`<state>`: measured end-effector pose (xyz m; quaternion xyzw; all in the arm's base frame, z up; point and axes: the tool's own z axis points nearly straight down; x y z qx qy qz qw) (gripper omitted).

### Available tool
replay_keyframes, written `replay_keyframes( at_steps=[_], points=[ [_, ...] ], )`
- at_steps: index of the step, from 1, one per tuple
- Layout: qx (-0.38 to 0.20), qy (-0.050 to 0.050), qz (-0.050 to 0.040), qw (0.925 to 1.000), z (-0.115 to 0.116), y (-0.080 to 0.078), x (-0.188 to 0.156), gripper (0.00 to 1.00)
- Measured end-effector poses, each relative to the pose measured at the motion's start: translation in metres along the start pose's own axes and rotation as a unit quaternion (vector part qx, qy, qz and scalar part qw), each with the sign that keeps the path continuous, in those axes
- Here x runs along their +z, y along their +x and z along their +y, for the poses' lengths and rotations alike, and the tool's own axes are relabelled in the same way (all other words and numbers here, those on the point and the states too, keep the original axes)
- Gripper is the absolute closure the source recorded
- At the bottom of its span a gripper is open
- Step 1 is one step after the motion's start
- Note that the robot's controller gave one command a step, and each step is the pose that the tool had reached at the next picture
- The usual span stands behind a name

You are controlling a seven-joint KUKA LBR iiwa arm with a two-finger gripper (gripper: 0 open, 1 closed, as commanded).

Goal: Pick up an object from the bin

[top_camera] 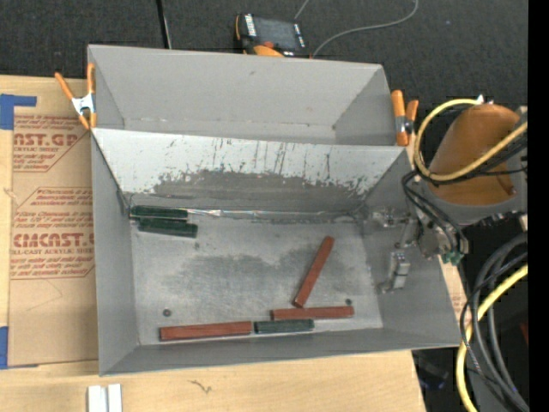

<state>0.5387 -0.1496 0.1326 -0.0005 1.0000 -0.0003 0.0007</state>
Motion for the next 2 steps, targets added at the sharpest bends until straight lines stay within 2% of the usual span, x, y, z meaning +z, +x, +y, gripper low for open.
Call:
replay_keyframes(
  at_steps=[1, 2],
  points=[
    [-0.011, -0.002, 0.0005, 0.9999, 0.050, -0.045, 0.067, 0.00],
    [-0.115, -0.001, 0.0004, 0.9933, 0.107, 0.005, 0.063, 0.00]
  ],
)
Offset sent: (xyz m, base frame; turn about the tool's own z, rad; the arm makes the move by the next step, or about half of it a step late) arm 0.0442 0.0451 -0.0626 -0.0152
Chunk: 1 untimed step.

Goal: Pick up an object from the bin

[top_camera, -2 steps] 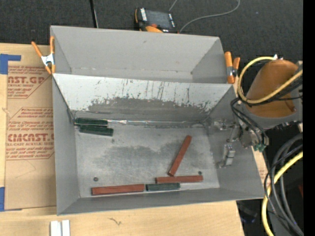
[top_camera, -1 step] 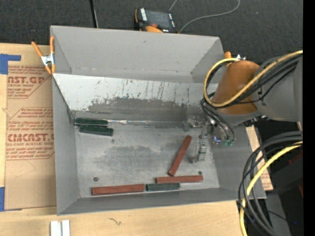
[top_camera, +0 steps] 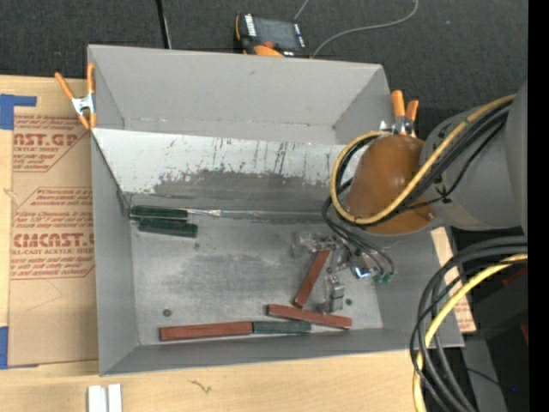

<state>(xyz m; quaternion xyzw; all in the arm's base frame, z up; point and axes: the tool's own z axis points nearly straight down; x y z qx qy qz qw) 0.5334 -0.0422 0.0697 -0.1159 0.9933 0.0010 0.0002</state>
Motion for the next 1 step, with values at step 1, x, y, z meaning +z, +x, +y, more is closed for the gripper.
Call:
replay_keyframes(
  at_steps=[1],
  points=[
    [0.001, 0.001, 0.0001, 1.0000, -0.0012, 0.0002, 0.0003, 1.00]
  ],
)
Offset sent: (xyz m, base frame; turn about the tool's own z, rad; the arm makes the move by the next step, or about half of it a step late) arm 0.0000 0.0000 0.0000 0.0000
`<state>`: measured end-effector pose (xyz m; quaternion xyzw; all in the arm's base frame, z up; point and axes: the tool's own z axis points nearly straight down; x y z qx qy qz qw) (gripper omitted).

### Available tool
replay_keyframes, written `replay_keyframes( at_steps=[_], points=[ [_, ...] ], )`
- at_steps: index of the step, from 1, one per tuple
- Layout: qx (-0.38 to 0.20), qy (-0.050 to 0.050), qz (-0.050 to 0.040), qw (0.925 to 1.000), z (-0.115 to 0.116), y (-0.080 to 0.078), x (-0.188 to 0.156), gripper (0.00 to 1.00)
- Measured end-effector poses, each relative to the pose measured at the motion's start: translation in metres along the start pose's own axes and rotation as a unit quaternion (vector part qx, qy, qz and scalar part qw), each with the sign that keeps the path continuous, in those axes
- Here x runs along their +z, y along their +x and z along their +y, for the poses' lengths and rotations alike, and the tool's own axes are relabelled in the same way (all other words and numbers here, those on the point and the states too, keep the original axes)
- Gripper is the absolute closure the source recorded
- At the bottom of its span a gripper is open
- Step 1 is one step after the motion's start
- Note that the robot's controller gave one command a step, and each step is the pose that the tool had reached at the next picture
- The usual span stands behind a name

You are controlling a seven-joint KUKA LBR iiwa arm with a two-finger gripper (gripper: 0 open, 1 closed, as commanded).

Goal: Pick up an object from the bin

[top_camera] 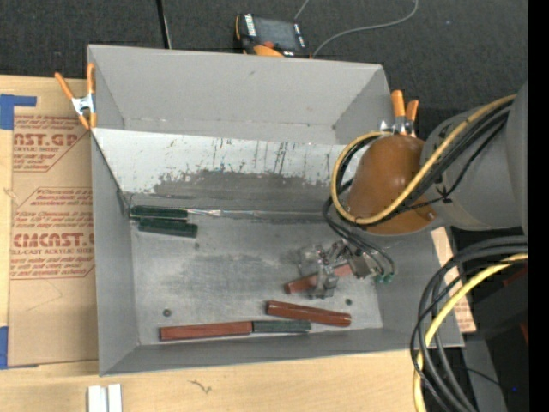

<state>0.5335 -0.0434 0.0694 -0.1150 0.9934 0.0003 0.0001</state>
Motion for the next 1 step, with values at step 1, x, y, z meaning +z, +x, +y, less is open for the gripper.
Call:
replay_keyframes(
  at_steps=[1],
  points=[
    [-0.004, 0.002, -0.0051, 1.0000, -0.0085, -0.0054, -0.1460, 1.00]
  ],
)
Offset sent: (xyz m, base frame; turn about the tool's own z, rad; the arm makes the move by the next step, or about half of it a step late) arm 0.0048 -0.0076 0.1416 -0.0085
